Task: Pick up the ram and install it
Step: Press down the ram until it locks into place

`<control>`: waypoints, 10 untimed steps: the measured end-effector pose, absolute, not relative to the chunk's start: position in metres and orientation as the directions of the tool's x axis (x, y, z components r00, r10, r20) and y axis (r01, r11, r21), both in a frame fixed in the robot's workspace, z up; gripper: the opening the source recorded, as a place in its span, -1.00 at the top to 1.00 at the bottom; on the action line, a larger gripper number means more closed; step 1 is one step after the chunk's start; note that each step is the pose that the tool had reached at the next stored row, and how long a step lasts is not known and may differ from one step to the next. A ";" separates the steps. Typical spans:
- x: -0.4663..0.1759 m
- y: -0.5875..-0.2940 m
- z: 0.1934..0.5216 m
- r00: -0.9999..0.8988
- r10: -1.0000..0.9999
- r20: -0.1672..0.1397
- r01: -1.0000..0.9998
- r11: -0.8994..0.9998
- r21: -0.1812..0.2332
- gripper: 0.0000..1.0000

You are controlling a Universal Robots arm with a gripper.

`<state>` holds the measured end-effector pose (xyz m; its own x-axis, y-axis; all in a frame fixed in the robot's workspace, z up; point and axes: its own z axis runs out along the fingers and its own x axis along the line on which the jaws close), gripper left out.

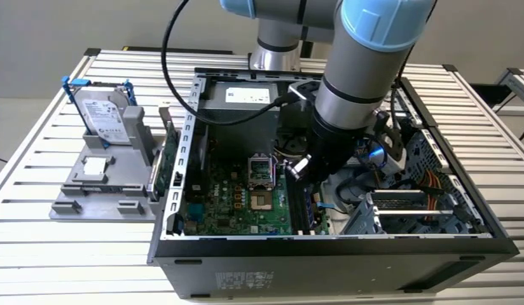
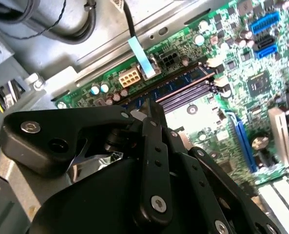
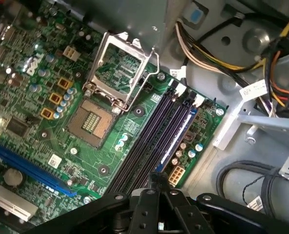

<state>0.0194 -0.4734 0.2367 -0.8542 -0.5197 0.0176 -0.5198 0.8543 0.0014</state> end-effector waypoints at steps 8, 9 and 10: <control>0.019 -0.473 0.236 -0.776 -0.631 0.018 -0.631 0.776 0.001 1.00; 0.019 -0.473 0.236 -0.765 -0.644 0.018 -0.644 0.765 0.001 1.00; 0.019 -0.473 0.236 -0.754 -0.657 0.018 -0.657 0.754 0.001 1.00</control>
